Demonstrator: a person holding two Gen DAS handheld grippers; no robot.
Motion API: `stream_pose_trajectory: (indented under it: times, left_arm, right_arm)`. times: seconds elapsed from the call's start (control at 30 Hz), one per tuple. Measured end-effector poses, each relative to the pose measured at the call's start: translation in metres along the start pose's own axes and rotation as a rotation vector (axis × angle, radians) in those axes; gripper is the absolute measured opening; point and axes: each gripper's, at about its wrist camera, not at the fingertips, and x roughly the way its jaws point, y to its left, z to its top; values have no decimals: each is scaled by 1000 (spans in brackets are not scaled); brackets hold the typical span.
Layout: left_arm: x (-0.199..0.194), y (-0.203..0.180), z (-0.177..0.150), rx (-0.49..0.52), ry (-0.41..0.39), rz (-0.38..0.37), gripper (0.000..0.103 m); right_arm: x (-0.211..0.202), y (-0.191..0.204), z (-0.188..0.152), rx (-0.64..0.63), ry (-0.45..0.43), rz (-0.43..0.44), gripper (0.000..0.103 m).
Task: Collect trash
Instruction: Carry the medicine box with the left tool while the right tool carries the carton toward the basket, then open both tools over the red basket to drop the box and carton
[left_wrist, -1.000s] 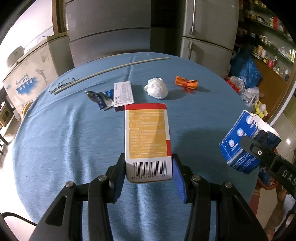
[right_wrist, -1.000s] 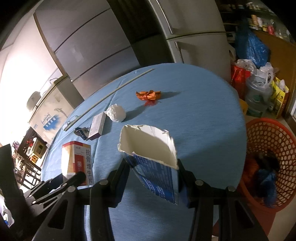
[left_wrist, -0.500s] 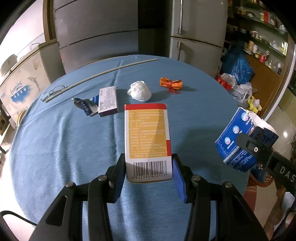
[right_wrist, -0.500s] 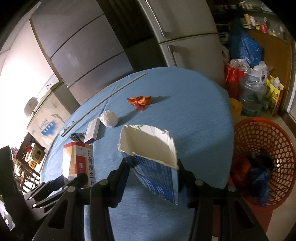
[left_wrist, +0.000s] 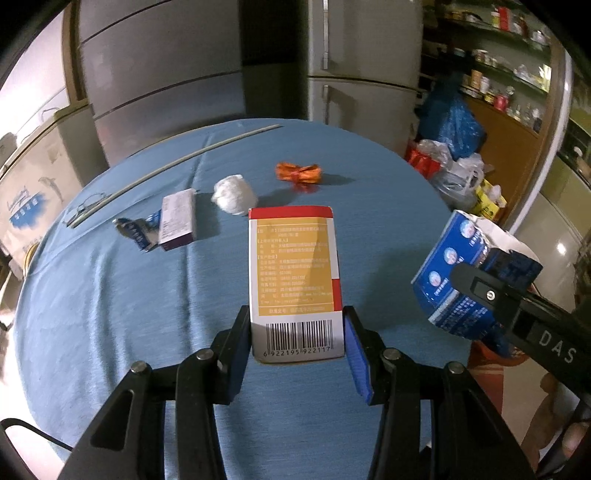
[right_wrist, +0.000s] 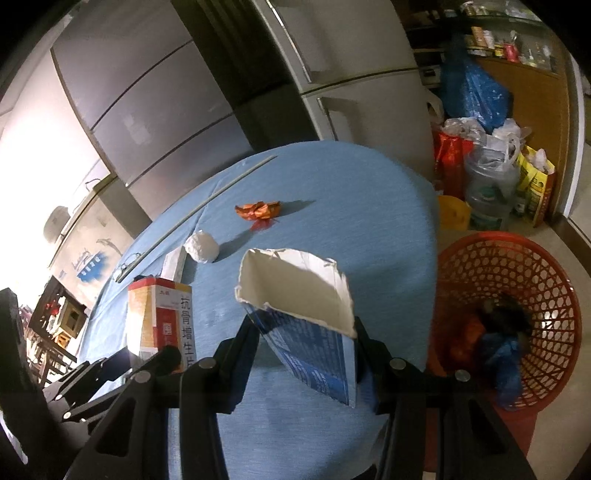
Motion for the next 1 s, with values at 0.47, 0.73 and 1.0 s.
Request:
stream_pose_trajectory:
  times: [0.47, 0.73, 1.0]
  left_arm:
    - [-6, -50, 1, 99, -26, -70, 49]
    - [-9, -80, 5, 159, -30, -141, 49]
    - [-3, -119, 14, 214, -7, -226, 49]
  right_arm:
    - [-27, -56, -1, 67, -34, -111, 52]
    - [-47, -91, -4, 112, -59, -203, 52]
    - [-63, -143, -1, 180, -76, -291, 52]
